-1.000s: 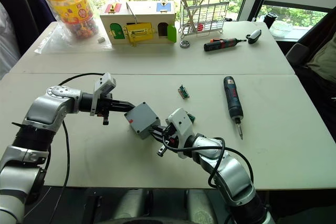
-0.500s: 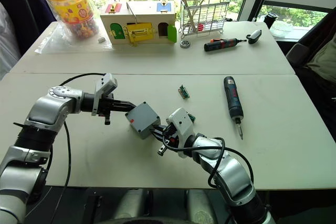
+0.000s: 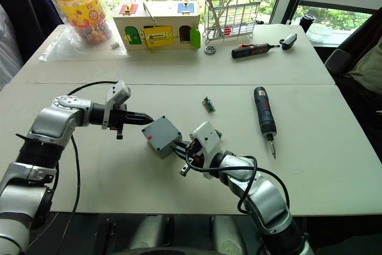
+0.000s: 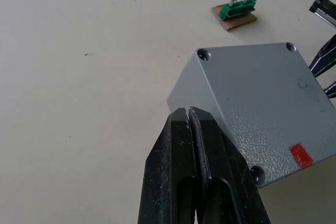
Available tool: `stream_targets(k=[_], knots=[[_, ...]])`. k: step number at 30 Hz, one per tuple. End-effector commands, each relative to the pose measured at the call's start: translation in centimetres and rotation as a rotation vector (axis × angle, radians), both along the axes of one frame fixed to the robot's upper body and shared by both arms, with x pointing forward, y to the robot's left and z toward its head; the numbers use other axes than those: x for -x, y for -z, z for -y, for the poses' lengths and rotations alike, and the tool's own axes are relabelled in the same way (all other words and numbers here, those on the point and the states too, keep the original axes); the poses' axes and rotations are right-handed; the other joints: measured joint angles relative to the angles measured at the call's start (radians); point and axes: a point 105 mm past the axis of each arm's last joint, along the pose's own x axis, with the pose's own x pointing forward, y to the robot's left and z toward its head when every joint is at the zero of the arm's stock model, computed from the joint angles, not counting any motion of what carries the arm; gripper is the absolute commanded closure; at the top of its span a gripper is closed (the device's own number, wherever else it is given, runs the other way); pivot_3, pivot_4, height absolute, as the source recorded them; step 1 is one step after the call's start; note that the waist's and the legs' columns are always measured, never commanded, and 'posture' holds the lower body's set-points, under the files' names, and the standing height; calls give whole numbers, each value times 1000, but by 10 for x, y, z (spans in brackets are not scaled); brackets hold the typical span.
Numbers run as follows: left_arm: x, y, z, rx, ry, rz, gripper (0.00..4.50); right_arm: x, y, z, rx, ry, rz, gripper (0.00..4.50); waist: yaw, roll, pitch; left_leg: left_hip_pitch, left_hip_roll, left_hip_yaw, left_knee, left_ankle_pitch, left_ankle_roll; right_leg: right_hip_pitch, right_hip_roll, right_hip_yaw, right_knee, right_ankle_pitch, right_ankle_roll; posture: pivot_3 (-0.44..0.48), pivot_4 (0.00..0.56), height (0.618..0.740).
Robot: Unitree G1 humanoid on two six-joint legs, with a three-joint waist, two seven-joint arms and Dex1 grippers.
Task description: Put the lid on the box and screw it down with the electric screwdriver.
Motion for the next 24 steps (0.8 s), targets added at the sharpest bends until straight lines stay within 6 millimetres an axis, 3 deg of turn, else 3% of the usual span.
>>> stream_targets(k=[1,9,15,20,24], knots=[[-8,-14,-3,11,-10,61,4500,5,-12,-1,-28,-28,38,3954,1,0,0,0,0,0,0,0,0,0,0,0,0,0,0,0,150,736],[-5,12,9,-19,12,31,4500,7,1,3,25,-47,-3,3954,-1,0,0,0,0,0,0,0,0,0,0,0,0,0,0,0,150,736],[3,20,12,-19,29,8,4500,4,8,5,51,-38,-14,3954,0,0,0,0,1,0,0,0,0,0,0,0,0,0,0,0,150,736],[17,22,13,-17,61,-17,4500,-11,16,2,60,-19,-16,3954,-1,0,0,0,1,0,0,0,0,0,0,0,0,0,0,0,150,736],[27,21,21,-2,87,-22,4500,-25,9,3,48,14,19,3954,1,0,0,0,1,0,0,0,0,0,-1,0,0,0,0,0,150,736]])
